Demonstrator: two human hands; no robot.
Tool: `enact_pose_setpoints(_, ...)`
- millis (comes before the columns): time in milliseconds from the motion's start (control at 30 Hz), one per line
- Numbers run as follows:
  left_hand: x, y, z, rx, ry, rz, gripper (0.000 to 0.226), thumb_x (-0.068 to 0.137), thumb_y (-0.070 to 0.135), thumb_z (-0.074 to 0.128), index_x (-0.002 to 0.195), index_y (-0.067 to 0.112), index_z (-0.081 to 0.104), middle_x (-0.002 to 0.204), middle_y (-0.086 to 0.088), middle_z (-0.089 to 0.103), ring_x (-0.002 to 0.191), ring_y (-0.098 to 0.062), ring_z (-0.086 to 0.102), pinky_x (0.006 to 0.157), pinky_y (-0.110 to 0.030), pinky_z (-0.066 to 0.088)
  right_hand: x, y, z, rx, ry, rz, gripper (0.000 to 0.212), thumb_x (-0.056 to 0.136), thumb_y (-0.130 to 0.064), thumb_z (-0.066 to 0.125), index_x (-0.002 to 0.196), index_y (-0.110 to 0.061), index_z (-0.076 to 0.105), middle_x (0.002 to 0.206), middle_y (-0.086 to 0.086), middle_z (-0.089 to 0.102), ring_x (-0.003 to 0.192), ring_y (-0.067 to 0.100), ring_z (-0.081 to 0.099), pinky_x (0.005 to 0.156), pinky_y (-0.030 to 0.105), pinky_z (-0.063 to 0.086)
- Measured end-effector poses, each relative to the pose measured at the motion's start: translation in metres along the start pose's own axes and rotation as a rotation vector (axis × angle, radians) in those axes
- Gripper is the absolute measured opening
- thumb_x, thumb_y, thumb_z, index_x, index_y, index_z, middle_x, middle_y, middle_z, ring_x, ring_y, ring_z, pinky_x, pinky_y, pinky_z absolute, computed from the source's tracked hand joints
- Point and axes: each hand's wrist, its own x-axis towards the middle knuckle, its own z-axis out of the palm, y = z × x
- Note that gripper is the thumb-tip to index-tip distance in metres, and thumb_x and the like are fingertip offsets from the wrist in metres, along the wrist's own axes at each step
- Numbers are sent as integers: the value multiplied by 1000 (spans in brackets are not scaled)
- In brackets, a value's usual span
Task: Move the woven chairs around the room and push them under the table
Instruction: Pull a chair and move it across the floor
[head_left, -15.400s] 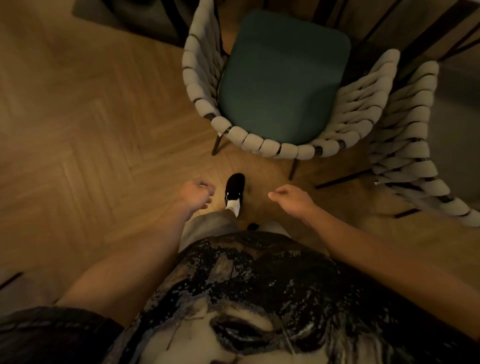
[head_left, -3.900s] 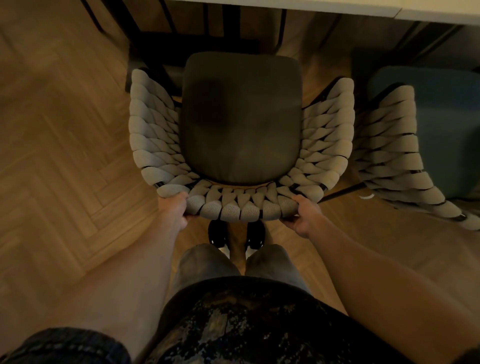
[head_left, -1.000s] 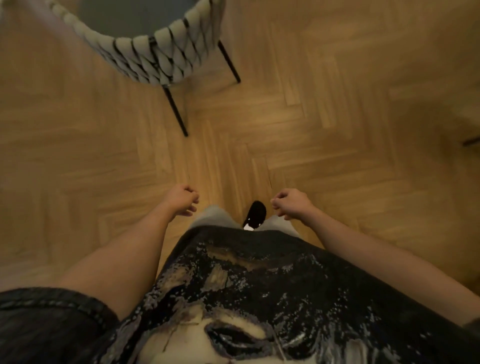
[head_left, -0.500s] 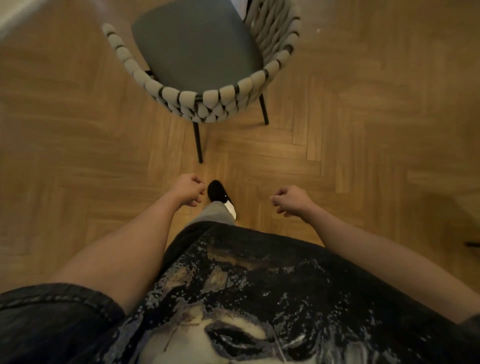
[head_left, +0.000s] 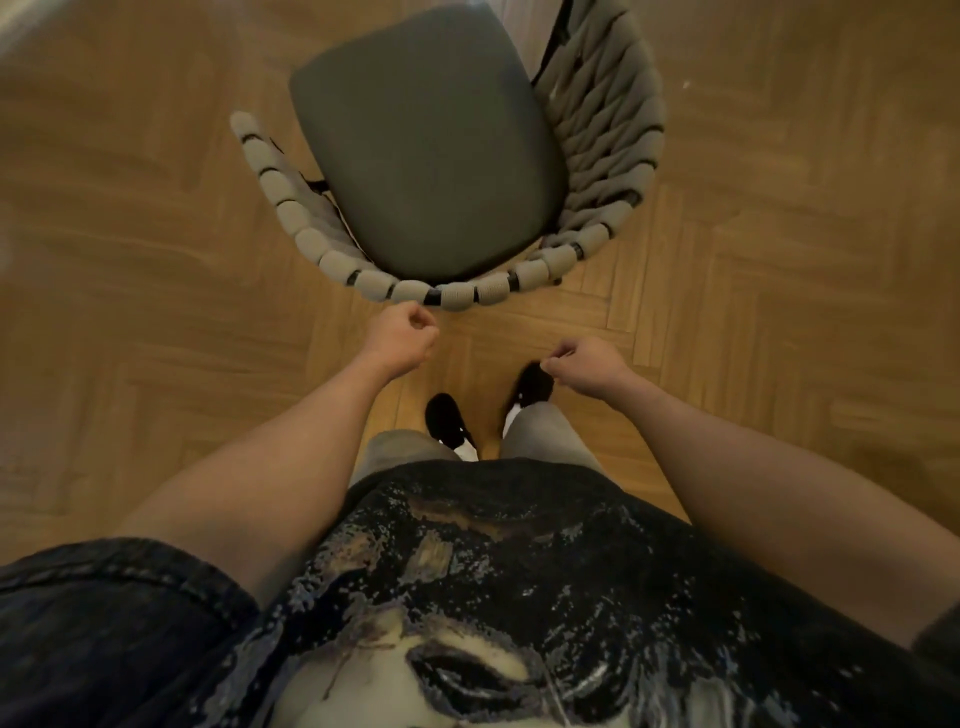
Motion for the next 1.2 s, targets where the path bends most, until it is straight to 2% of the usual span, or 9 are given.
enact_pose_setpoints(67,14,14,-3,-47,78,27,10,94,17,60,99,26,63,97,-6,68,88,-26,68,73,-40,59,16,-15,-20,-16,25,-43,6,99,-23,63,101,-19,65,95,-1,64,82,8,58,62,21,45)
enact_pose_setpoints(167,35,37,-4,-23,178,50,14,97,20,60,111,21,62,95,0,64,84,-18,63,56,-25,47,49,-32,-51,-96,116,-148,8,96,-21,63,103,-18,66,97,0,64,90,15,62,67,24,49)
enact_pose_setpoints(267,56,52,-3,125,165,44,22,94,24,61,116,20,63,91,6,63,86,-14,62,66,-28,51,82,-41,-80,-281,165,-295,17,92,-26,66,108,-21,66,100,-1,65,96,19,62,76,32,54)
enact_pose_setpoints(400,82,62,2,399,-44,-51,52,86,41,67,134,24,57,113,0,65,107,-20,60,90,-37,50,120,-54,-117,-603,43,-409,52,89,-44,70,136,-25,57,127,4,62,123,27,53,101,45,46)
enact_pose_setpoints(567,103,71,5,676,-375,-143,81,81,54,71,152,35,37,153,-3,44,139,-29,41,112,-49,37,164,-56,-140,-1038,-242,-406,74,82,-58,74,145,-34,44,134,-1,60,130,27,50,115,50,27)
enact_pose_setpoints(667,113,66,6,880,-548,-153,96,77,57,76,157,39,24,160,-4,34,145,-31,33,116,-52,32,182,-54,-149,-1194,-302,-403,76,82,-47,78,146,-35,39,132,-1,60,127,26,52,113,49,31)
enact_pose_setpoints(833,113,54,13,1102,-447,-3,87,85,28,74,154,46,23,149,2,47,137,-28,43,112,-50,34,194,-53,-149,-1251,-268,-443,71,92,-20,66,153,-36,31,131,0,59,120,24,58,93,38,44)
enact_pose_setpoints(1000,108,48,9,1123,-392,53,78,90,20,66,152,48,27,137,2,55,127,-29,51,103,-49,44,190,-53,-143,-1348,-273,-435,65,99,-24,57,156,-39,29,141,1,54,125,24,56,97,40,43)
enact_pose_setpoints(1200,113,41,-9,1195,-425,107,79,90,18,66,153,46,27,141,1,52,131,-30,48,107,-53,40,177,-50,-122,-1265,-267,-347,64,98,-18,55,154,-39,32,139,2,56,123,26,57,100,43,42)
